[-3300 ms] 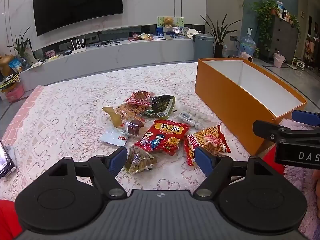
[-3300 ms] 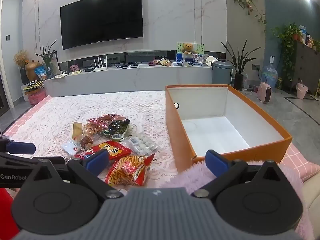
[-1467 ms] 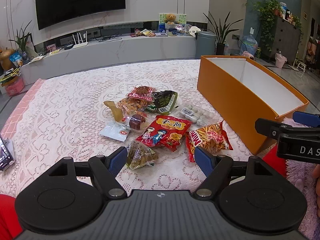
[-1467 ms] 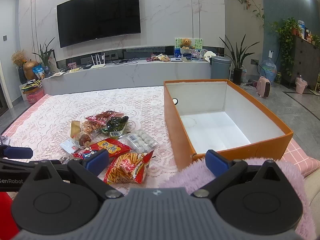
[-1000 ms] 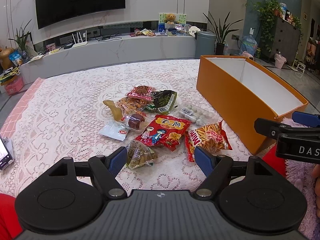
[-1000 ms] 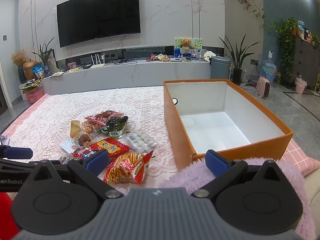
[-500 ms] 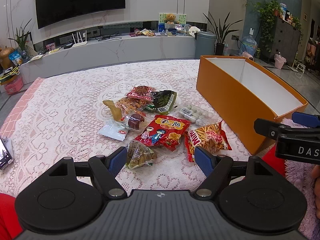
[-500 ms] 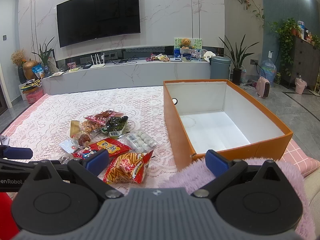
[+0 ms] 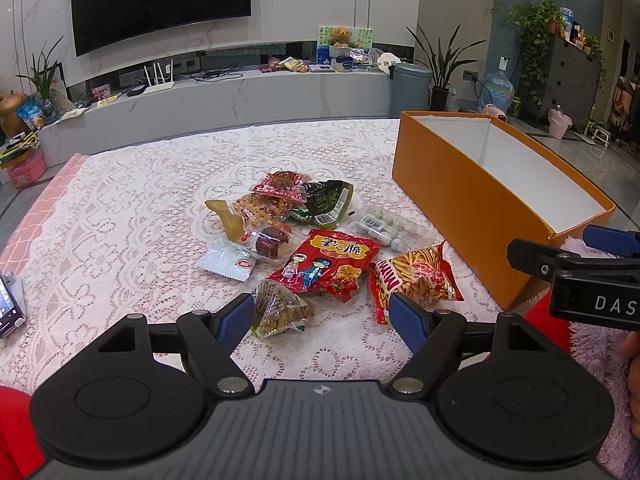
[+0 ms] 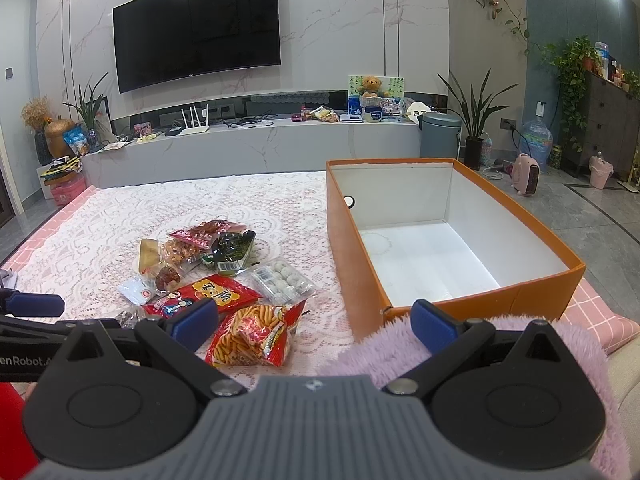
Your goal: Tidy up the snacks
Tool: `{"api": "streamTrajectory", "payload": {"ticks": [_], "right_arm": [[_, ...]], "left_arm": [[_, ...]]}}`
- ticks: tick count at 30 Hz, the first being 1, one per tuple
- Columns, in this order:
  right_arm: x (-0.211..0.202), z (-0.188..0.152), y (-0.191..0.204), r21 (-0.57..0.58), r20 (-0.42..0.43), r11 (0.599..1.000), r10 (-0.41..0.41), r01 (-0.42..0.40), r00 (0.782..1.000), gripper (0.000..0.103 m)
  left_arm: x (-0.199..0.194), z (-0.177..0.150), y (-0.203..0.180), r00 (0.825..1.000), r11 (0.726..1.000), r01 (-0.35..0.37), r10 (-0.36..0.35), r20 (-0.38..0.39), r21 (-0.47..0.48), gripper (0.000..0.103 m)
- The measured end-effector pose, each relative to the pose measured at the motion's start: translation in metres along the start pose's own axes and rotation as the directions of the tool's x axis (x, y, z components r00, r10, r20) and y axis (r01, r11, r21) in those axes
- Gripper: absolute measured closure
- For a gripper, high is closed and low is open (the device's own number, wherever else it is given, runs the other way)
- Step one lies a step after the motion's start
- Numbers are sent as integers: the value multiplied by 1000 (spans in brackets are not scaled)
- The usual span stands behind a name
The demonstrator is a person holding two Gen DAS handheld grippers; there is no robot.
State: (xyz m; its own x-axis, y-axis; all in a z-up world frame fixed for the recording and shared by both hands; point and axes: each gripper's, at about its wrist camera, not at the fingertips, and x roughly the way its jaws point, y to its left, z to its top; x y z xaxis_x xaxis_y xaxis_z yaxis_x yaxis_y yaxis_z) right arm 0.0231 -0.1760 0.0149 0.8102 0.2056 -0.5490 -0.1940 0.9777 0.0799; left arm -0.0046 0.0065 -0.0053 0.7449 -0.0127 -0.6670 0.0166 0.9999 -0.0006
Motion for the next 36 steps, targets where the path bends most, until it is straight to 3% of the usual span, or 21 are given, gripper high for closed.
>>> {"api": "streamTrajectory", "payload": {"ticks": [4, 6, 7, 9, 10, 13, 16, 18, 20, 27, 36], "right_arm": [[2, -1, 0, -13, -19, 1000, 3, -3, 1000, 3], [3, 1, 3, -32, -36, 999, 7, -8, 999, 3], [4, 1, 4, -42, -41, 999, 8, -10, 999, 5], [6, 2, 8, -63, -60, 998, 20, -24, 998, 19], [9, 3, 11, -71, -76, 997, 23, -29, 997, 25], [18, 6, 14, -71, -127, 996, 40, -49, 991, 27], [24, 10, 16, -50, -155, 994, 84, -93, 984, 28], [32, 13, 23, -55, -187, 992, 101, -113, 977, 25], [41, 13, 29, -67, -218, 992, 94, -111, 971, 18], [69, 24, 44, -64, -293, 988, 116, -141, 949, 15], [114, 26, 56, -66, -388, 993, 65, -98, 919, 15]], "left_arm": [[2, 3, 5, 1000, 1000, 21, -21, -22, -23, 16], [4, 4, 10, 998, 998, 42, -44, -44, -39, 23], [5, 4, 14, 997, 997, 50, -53, -59, -52, 26], [8, 5, 23, 993, 994, 62, -70, -92, -91, 45], [10, 4, 27, 991, 991, 69, -80, -104, -111, 48], [14, 2, 41, 988, 985, 76, -96, -125, -157, 54], [17, 1, 49, 987, 980, 82, -105, -125, -180, 54], [20, 2, 51, 988, 981, 62, -86, -125, -185, 33], [25, 4, 50, 990, 983, 44, -67, -126, -177, 26], [49, 9, 58, 984, 974, 42, -79, -159, -222, 26], [77, 11, 74, 979, 948, 30, -92, -182, -316, 26]]}}
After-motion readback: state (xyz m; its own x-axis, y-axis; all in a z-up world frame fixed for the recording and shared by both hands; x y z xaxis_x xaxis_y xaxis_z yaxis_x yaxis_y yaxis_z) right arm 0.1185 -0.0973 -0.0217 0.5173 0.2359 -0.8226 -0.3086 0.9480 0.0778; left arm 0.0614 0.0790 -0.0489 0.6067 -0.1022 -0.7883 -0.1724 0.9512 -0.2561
